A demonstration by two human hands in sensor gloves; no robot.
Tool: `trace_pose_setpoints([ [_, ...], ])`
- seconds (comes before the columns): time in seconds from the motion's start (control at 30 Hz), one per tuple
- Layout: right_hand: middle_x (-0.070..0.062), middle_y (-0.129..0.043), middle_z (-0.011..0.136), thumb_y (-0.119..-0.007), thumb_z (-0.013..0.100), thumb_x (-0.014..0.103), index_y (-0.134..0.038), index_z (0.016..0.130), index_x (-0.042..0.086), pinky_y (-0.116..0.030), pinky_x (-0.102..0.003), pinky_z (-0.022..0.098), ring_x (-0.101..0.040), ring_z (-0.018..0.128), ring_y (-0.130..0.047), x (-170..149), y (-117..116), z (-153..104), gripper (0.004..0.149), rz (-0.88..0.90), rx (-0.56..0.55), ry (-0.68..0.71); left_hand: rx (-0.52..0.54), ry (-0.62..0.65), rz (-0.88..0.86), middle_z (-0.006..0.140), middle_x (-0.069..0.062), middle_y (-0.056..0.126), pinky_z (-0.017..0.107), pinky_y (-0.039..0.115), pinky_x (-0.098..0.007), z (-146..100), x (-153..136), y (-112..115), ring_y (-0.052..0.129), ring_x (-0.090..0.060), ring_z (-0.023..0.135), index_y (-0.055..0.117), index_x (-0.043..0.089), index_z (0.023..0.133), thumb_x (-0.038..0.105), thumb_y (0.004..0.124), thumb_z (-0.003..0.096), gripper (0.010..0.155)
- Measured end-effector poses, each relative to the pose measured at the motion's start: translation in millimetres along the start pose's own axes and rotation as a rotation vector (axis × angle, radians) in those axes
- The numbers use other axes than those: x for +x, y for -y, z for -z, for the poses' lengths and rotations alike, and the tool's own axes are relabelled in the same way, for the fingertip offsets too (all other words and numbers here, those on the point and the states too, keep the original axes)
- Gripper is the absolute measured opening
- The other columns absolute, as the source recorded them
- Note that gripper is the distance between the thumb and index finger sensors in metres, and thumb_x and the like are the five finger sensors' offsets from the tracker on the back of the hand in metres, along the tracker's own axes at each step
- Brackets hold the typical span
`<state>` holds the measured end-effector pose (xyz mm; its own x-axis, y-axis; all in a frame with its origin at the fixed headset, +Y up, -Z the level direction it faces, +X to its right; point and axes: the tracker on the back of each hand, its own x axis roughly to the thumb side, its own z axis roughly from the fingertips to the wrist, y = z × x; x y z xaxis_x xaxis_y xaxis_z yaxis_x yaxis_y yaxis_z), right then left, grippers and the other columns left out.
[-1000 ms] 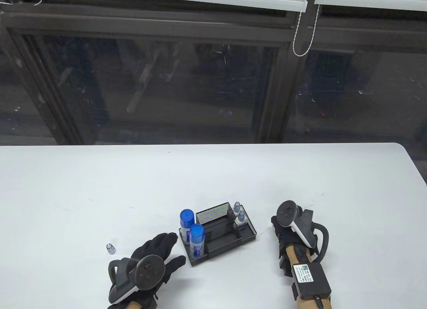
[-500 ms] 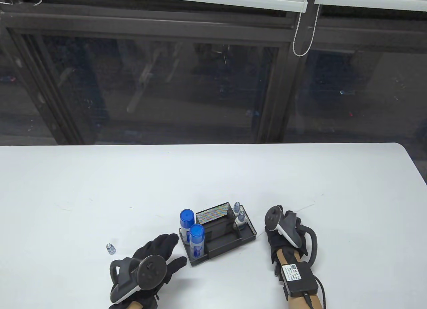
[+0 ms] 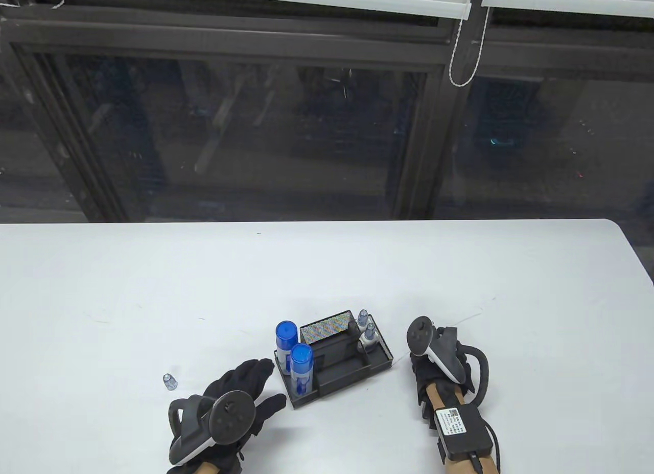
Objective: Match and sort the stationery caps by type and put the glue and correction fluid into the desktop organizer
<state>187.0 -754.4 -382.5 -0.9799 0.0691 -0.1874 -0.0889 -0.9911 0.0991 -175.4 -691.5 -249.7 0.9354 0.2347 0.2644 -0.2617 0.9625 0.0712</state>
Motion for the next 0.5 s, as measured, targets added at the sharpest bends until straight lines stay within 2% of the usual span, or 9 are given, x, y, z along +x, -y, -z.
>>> trace_pose_setpoints([
  [0.1, -0.022, -0.069, 0.104, -0.088, 0.047, 0.037, -0.061, 0.107, 0.016, -0.078, -0.048, 0.058, -0.043, 0.085, -0.082, 0, 20, -13, 0.069, 0.097, -0.042, 0.038, 0.015, 0.002, -0.012, 0.111, -0.008, 0.078, 0.065, 0.078, -0.052, -1, 0, -2, 0.093, -0.03, 0.094, 0.064, 0.027, 0.11, 0.065, 0.07, 0.0517, 0.07],
  [0.27, -0.023, -0.068, 0.105, -0.087, 0.048, 0.037, -0.059, 0.108, 0.014, -0.077, -0.048, 0.058, -0.043, 0.085, -0.081, 3, 55, -42, 0.071, 0.393, -0.083, 0.134, 0.047, 0.017, 0.0, 0.111, -0.007, 0.078, 0.065, 0.078, -0.052, -3, 3, -6, 0.093, -0.029, 0.094, 0.063, 0.027, 0.11, 0.065, 0.07, 0.0516, 0.07],
  [0.37, -0.024, -0.068, 0.105, -0.086, 0.048, 0.037, -0.058, 0.109, 0.013, -0.077, -0.048, 0.058, -0.043, 0.085, -0.082, 9, 70, -63, 0.071, 0.562, -0.062, 0.231, 0.085, 0.049, 0.02, 0.111, -0.007, 0.078, 0.065, 0.078, -0.052, -5, 9, -10, 0.093, -0.029, 0.093, 0.063, 0.027, 0.11, 0.065, 0.071, 0.0516, 0.07],
  [0.5, -0.024, -0.068, 0.105, -0.086, 0.049, 0.037, -0.054, 0.11, 0.009, -0.077, -0.048, 0.058, -0.043, 0.085, -0.081, 21, 74, -90, 0.074, 0.738, 0.008, 0.359, 0.132, 0.098, 0.033, 0.111, -0.007, 0.078, 0.065, 0.078, -0.051, -9, 20, -11, 0.093, -0.028, 0.093, 0.061, 0.027, 0.111, 0.064, 0.072, 0.0512, 0.071],
])
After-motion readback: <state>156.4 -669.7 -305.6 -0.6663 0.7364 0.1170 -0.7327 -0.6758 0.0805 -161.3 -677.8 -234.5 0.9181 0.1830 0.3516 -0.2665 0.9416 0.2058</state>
